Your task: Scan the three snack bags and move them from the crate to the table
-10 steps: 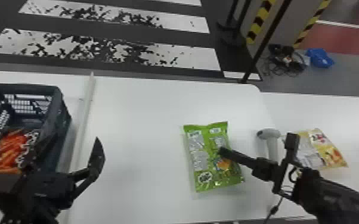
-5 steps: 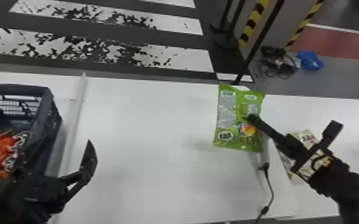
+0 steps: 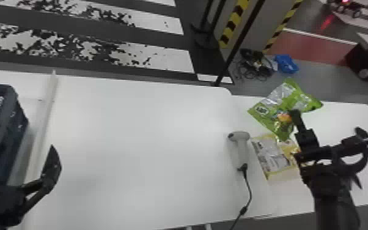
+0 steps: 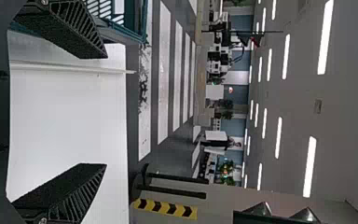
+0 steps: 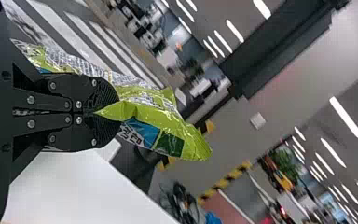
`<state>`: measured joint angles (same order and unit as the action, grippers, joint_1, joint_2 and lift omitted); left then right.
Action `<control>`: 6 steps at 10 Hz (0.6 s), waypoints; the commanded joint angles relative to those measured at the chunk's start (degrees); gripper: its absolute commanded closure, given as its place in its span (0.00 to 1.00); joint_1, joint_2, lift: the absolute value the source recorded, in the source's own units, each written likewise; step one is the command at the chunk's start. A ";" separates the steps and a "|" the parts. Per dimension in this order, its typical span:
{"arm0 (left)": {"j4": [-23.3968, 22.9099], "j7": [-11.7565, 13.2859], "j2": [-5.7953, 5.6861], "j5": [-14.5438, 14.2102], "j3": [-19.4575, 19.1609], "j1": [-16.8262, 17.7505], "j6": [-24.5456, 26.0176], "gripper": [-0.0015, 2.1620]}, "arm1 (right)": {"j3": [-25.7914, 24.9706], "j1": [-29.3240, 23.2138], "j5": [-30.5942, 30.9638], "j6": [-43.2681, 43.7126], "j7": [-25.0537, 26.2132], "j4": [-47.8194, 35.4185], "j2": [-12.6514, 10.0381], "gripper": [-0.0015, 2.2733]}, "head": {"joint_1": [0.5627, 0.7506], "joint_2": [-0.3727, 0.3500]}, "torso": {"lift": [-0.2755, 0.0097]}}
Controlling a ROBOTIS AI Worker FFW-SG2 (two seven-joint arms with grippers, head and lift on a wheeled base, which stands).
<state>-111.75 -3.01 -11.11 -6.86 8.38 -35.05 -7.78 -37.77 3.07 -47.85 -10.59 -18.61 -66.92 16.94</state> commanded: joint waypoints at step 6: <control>0.22 0.29 -0.58 -0.52 0.41 0.77 -0.52 0.02 | 10.26 8.45 12.43 17.13 24.67 14.18 2.66 0.95 | 0.70 0.03 | 0.75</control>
<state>-111.37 -2.72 -11.67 -7.38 8.75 -34.16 -8.12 -28.85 10.75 -35.64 6.17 6.26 -53.95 19.18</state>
